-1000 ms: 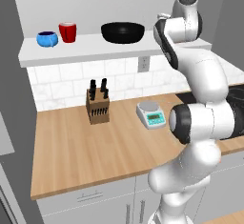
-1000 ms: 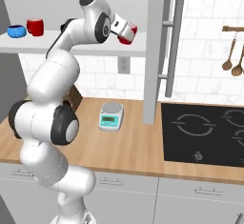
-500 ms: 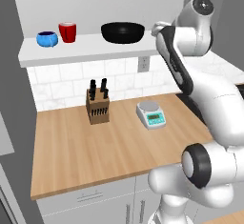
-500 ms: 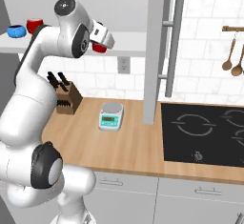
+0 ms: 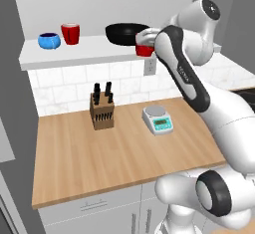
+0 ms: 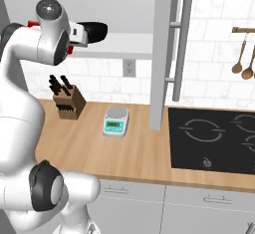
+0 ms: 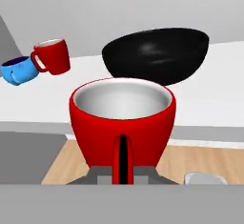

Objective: Gather all objects into one cabinet and sort the glasses and bowls to opposite sides.

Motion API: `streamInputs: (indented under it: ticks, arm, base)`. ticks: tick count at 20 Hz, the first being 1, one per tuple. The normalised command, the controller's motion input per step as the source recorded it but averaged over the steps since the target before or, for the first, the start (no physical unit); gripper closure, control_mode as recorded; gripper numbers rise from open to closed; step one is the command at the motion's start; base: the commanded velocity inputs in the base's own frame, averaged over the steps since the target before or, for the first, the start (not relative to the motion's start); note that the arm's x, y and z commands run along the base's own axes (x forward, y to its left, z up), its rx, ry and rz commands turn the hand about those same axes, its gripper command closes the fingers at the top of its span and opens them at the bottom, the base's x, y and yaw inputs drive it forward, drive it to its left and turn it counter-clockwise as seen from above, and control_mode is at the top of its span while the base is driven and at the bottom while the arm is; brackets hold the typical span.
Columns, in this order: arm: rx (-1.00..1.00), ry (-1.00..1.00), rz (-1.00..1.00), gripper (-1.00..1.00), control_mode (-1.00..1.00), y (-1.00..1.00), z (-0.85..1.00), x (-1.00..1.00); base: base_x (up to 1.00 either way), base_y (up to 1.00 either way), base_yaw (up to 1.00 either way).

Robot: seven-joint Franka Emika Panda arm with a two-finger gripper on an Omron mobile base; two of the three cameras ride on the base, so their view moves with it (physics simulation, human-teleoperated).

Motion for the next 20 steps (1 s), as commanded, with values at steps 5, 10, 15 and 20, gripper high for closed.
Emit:
streamInputs:
  ticks: [5,10,15,20]
  arm:
    - [-0.09,0.0,0.41,1.0,-1.0,1.0,0.09,0.02]
    - [-0.12,-0.02,0.35,1.0,-1.0,1.0,0.01,0.12]
    - [-0.1,-0.13,0.15,1.0,-1.0,0.99,0.0,0.35]
    - [0.0,-0.07,0.0,1.0,-1.0,0.76,-0.07,0.62]
  base:
    - [0.0,0.0,0.0]
    - [0.0,0.0,0.0]
    - [0.0,0.0,0.0]
    - [0.0,0.0,0.0]
